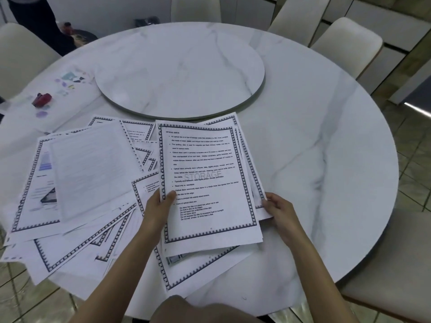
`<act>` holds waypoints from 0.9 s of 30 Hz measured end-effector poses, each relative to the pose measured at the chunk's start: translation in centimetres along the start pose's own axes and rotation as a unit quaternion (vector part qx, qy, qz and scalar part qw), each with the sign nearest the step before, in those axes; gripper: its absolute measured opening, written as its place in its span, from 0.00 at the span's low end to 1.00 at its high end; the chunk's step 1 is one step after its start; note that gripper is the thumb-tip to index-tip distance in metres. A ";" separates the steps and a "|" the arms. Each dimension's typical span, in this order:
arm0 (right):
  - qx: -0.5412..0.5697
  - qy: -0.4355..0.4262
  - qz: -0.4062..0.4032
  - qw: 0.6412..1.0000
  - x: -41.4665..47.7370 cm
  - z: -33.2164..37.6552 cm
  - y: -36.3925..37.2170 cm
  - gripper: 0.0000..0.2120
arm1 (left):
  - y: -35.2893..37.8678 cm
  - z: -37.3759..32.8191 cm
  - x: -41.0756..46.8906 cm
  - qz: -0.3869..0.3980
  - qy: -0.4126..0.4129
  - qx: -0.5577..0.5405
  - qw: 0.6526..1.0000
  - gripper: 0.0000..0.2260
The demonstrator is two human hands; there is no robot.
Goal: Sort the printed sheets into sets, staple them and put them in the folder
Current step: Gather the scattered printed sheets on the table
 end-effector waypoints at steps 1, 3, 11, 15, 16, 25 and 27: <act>-0.007 -0.009 -0.025 1.000 0.3 0.2 -0.9 0.10 | -0.2 0.1 0.1 -0.006 -0.004 0.001 1.000 0.12; -0.022 -0.018 -0.076 0.997 1.1 0.5 -3.3 0.10 | -0.6 0.1 0.2 -0.014 -0.007 0.002 1.000 0.15; -0.227 -0.020 -0.262 0.938 1.6 2.5 -13.1 0.12 | -2.5 0.7 0.5 -0.044 -0.011 -0.011 0.999 0.16; -0.282 -0.005 -0.328 0.902 0.6 3.2 -15.6 0.14 | -3.9 0.5 0.8 -0.061 0.001 -0.001 0.998 0.14; -0.288 -0.001 -0.341 0.895 0.5 3.2 -16.2 0.14 | -4.3 0.4 0.8 -0.068 0.003 -0.001 0.998 0.14; -0.386 0.002 -0.426 0.818 0.2 4.2 -14.9 0.16 | -8.0 1.5 1.7 -0.117 -0.032 0.015 0.992 0.15; -0.387 -0.027 -0.392 0.835 1.0 4.8 -12.1 0.15 | -8.2 1.9 1.8 -0.127 -0.041 0.032 0.991 0.15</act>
Point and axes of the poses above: each hand's wrist, its own x-axis towards the middle knuckle, its own y-axis out of the palm, z = x × y, the point moved 7 cm from there along x, towards the middle knuckle
